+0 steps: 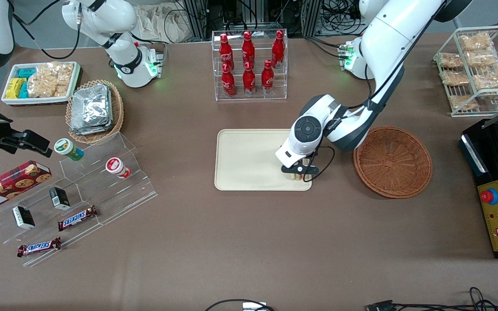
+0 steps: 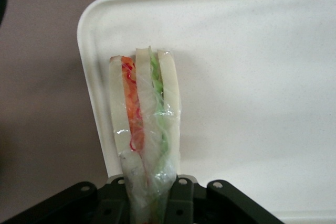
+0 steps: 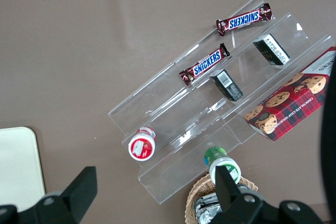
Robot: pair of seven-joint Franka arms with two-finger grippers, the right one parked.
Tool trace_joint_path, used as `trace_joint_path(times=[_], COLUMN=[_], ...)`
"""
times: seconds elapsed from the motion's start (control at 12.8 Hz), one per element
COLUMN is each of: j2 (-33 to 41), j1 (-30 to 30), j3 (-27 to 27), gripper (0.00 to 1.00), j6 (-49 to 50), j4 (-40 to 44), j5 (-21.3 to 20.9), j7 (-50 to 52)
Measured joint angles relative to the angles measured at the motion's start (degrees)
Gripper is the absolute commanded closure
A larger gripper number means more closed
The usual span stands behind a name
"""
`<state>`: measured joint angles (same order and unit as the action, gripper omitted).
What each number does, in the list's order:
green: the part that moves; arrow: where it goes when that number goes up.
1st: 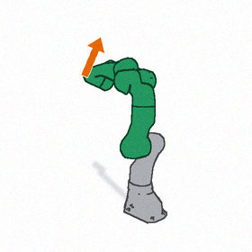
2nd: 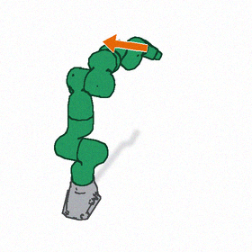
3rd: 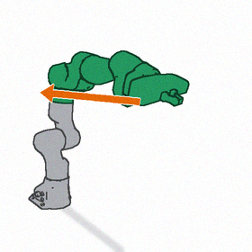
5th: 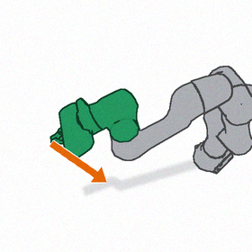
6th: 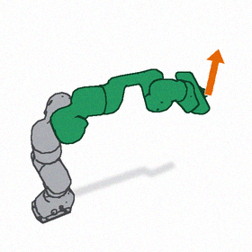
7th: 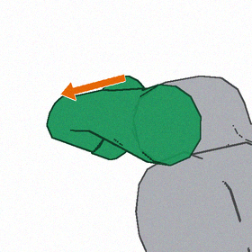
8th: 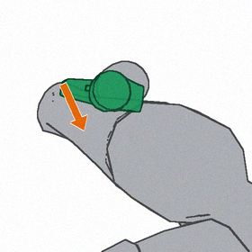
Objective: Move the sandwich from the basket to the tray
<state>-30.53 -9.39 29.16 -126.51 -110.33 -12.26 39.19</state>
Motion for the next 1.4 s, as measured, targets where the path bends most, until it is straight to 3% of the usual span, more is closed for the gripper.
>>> trace_joint_path(times=[0.08, 0.7, 0.86, 1.17, 1.4], j2=[-0.01, 2.56, 6.87, 16.11, 22.16], j1=[0.0, 0.31, 0.87, 4.49, 7.26], j3=[0.04, 0.1, 0.25, 0.23, -5.35], gripper=[0.02, 0.0, 0.0, 0.0, 0.0], j6=[-0.22, 2.77, 9.53, 28.42, 32.91], j4=[-0.2, 0.29, 3.08, 17.9, 19.52], j5=[0.0, -0.01, 0.65, 7.48, 8.02], j7=[0.25, 3.79, 5.15, 5.16, 2.28])
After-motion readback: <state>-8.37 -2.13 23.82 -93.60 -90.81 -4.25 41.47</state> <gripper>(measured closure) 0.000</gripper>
